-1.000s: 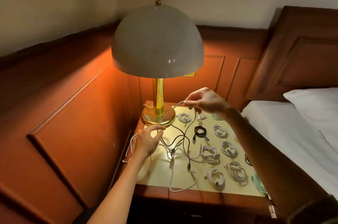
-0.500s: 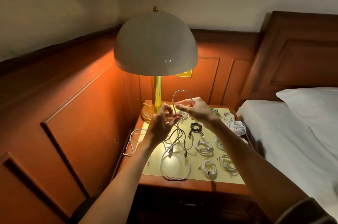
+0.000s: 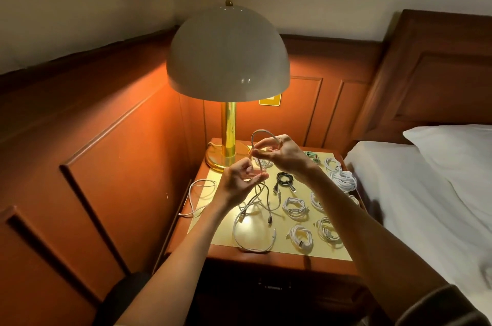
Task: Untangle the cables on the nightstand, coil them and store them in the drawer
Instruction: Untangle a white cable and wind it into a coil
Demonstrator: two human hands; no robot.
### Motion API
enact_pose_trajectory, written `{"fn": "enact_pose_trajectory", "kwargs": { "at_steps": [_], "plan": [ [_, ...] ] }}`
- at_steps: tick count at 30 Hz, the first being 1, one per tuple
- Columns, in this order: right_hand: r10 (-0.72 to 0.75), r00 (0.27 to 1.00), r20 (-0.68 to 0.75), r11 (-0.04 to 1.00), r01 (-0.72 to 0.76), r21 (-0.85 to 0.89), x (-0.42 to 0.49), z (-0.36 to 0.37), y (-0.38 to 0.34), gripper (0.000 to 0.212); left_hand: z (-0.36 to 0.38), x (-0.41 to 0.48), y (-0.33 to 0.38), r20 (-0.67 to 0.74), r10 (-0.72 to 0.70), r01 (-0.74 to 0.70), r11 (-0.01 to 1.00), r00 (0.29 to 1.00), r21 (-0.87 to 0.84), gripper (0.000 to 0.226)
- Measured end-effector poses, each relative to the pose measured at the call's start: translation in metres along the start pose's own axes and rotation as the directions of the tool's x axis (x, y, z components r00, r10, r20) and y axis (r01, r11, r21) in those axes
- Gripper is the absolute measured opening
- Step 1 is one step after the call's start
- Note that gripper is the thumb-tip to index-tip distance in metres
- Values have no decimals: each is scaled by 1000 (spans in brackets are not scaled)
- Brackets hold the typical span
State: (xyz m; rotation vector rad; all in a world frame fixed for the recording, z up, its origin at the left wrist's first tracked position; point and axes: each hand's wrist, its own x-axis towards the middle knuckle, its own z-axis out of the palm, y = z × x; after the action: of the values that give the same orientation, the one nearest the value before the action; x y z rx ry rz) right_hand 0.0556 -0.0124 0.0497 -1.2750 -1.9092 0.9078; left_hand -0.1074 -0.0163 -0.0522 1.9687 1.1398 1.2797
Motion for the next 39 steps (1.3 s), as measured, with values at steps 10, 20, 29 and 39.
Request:
{"fn": "enact_pose_trajectory", "kwargs": {
  "at_steps": [10,20,29,39],
  "plan": [
    [-208,902,-377,978,186,-95,-7,-34,-51,13,14,-9,-37,368,-303,190,931,879,311,101],
    [-295,763,-575,918,394,52,-33,-65,-108,13,31,-10,-36,414,-427,321,898,804,302,126],
    [-296,751,-590,934,356,-15,-52,-77,-117,7,27,-6,-7,-17,-228,224,937,974,269,57],
    [-335,899,-281,935,280,-218,-93,-97,-139,5,-65,7,96,195,-398,358,910,896,210,37]
  ]
}}
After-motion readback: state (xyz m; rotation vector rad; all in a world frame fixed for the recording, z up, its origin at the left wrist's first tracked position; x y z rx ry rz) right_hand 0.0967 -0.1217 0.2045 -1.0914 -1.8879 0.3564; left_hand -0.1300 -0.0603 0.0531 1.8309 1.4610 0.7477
